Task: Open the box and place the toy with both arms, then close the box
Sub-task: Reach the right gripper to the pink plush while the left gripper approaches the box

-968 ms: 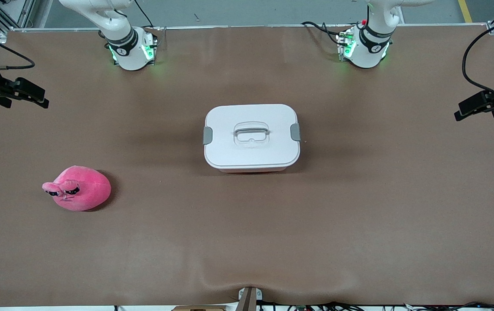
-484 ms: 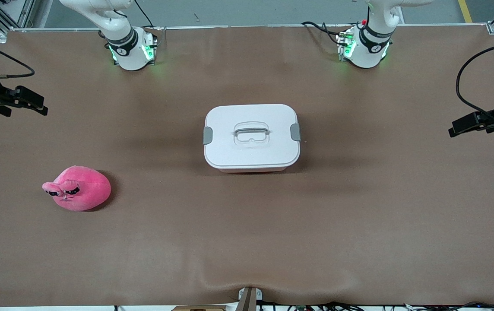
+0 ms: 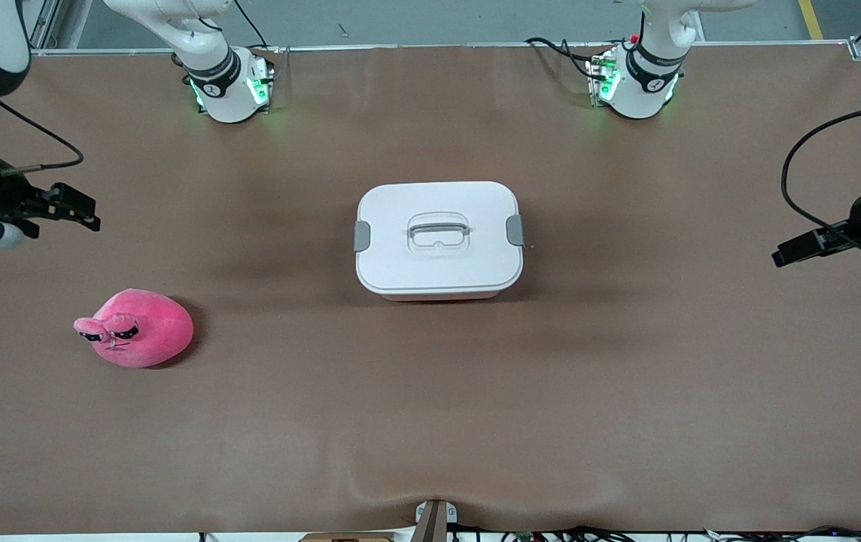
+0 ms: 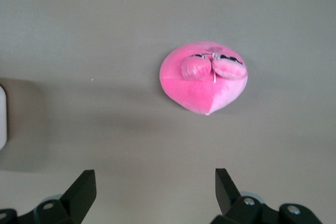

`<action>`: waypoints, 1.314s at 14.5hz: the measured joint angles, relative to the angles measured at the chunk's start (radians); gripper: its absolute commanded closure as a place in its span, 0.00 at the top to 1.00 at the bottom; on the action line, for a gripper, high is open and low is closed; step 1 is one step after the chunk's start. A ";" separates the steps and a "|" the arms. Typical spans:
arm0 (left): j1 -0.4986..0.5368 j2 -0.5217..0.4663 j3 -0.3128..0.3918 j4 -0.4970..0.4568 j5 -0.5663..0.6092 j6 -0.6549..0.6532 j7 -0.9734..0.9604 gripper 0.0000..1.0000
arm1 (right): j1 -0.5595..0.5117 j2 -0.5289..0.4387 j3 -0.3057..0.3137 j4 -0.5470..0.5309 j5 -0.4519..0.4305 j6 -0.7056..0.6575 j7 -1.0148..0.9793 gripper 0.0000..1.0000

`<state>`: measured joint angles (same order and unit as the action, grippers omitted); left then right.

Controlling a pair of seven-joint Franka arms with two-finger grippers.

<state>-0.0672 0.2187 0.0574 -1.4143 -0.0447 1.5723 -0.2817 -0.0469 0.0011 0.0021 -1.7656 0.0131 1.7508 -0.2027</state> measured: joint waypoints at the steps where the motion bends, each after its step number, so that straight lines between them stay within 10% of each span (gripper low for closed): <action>1: -0.021 0.004 0.000 0.000 0.000 0.000 -0.050 1.00 | 0.000 0.013 -0.001 0.000 -0.002 0.014 -0.038 1.00; 19: -0.320 0.095 -0.003 0.002 0.000 0.108 -0.963 1.00 | -0.049 0.189 -0.002 -0.002 -0.015 0.190 -0.363 1.00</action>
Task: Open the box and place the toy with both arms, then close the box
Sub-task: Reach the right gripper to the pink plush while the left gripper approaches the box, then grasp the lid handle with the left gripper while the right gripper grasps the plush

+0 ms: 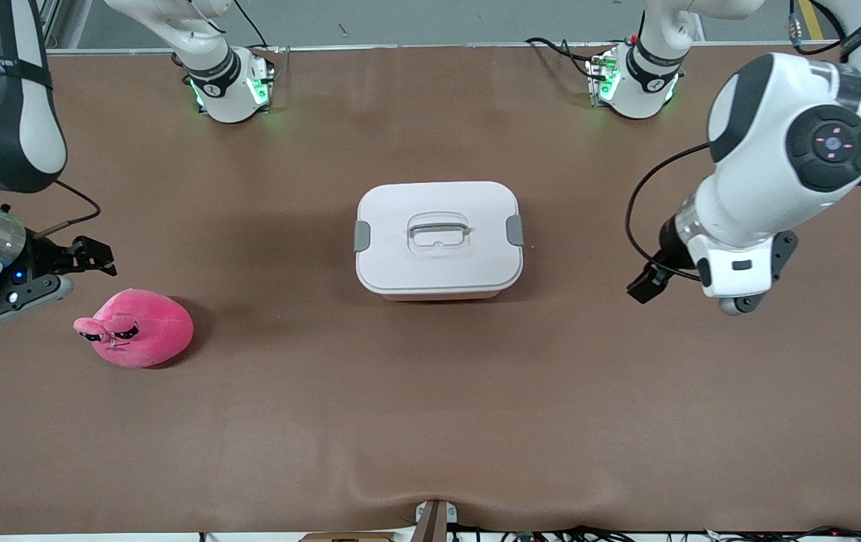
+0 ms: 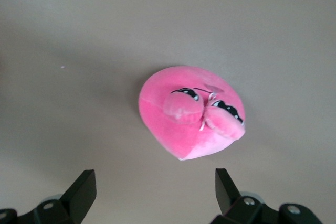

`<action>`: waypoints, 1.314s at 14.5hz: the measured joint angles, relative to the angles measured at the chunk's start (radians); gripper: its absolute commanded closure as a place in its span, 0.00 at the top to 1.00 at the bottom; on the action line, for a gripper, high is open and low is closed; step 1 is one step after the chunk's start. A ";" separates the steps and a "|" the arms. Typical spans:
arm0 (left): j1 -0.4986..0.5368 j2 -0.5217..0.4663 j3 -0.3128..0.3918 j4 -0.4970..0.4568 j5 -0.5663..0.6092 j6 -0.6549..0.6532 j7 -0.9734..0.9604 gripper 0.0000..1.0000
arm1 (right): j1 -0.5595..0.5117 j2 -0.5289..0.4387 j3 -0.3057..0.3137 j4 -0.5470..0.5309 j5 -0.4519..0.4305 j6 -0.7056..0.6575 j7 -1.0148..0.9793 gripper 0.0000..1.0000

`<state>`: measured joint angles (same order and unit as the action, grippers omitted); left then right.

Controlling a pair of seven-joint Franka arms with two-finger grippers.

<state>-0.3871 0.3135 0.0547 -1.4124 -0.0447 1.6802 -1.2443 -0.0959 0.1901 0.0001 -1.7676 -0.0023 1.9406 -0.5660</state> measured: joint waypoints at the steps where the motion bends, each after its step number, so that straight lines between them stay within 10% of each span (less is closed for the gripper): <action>1: -0.019 0.008 0.000 0.000 0.000 0.010 -0.053 1.00 | -0.006 0.013 0.000 0.000 0.000 0.018 -0.022 1.00; 19: -0.260 0.140 -0.001 0.001 0.000 0.218 -0.797 1.00 | -0.008 0.190 0.007 0.003 0.000 0.212 -0.057 1.00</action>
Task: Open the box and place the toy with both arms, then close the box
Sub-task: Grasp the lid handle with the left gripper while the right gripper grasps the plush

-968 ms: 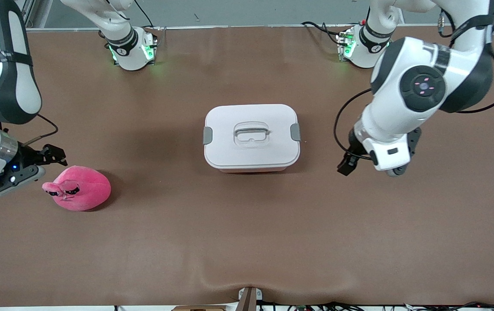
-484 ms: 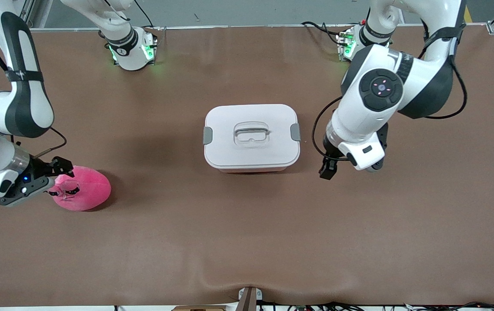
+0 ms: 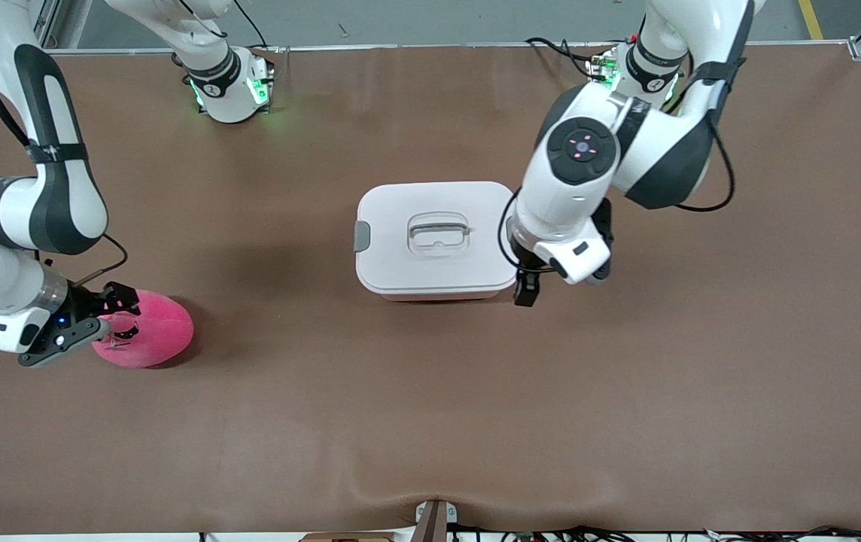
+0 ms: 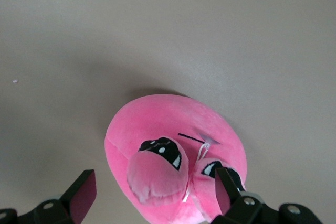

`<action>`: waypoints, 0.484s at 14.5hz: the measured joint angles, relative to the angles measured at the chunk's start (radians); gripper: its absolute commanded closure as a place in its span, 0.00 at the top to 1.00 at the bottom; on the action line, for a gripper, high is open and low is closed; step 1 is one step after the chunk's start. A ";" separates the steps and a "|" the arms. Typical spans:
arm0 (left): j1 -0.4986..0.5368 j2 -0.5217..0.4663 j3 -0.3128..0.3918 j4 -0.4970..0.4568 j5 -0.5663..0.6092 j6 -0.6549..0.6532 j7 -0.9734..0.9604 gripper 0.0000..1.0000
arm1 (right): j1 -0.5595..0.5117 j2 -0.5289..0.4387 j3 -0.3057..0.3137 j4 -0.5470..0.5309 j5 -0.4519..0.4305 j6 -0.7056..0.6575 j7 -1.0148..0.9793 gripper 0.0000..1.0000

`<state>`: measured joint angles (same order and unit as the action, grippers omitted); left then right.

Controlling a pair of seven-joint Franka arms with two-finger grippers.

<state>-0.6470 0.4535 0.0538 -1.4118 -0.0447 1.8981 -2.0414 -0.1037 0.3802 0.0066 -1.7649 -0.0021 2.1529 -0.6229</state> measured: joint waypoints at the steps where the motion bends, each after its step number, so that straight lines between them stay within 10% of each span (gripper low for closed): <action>1: -0.015 0.009 0.000 0.000 0.000 0.014 -0.041 1.00 | 0.000 0.004 0.000 0.000 0.000 0.002 -0.001 1.00; 7: -0.107 0.040 -0.001 0.001 0.000 0.047 -0.197 1.00 | 0.002 0.027 0.000 0.000 0.000 0.007 -0.006 1.00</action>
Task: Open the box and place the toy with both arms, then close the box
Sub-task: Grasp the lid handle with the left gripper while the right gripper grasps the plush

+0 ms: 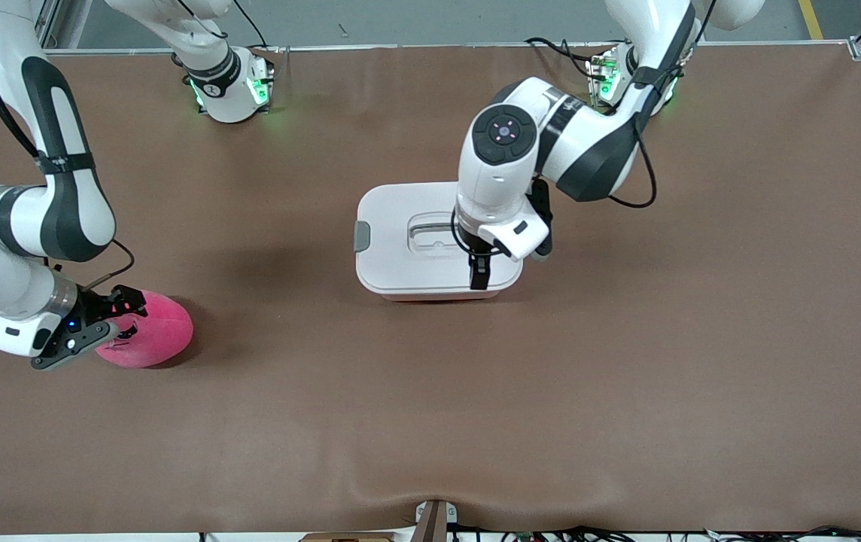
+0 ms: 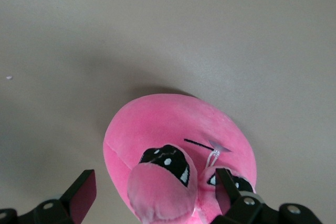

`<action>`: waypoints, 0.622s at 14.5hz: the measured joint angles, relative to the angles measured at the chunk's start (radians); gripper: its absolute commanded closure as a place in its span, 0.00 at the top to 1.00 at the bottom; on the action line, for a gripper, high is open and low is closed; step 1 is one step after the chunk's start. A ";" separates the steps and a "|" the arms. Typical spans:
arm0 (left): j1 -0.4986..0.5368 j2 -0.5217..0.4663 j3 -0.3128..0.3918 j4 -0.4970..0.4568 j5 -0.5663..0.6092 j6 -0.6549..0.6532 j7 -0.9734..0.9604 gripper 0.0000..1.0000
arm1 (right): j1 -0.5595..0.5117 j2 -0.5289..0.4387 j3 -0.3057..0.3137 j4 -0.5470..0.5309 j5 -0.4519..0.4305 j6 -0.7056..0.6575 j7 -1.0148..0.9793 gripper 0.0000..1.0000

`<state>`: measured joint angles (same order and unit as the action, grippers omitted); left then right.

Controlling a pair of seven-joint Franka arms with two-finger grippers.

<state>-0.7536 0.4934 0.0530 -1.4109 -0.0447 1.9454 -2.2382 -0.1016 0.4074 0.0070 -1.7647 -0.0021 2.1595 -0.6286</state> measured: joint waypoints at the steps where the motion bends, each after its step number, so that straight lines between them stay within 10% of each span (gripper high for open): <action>1: -0.011 0.000 0.000 0.001 0.000 0.000 -0.022 1.00 | 0.000 0.001 0.000 0.000 0.000 0.000 -0.001 1.00; 9: -0.128 0.044 0.000 -0.003 0.000 0.000 -0.214 1.00 | -0.007 0.029 -0.004 0.000 -0.001 0.000 -0.084 1.00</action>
<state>-0.8814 0.5379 0.0532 -1.4141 -0.0447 1.9454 -2.4520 -0.1089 0.4359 0.0031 -1.7647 -0.0026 2.1595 -0.7125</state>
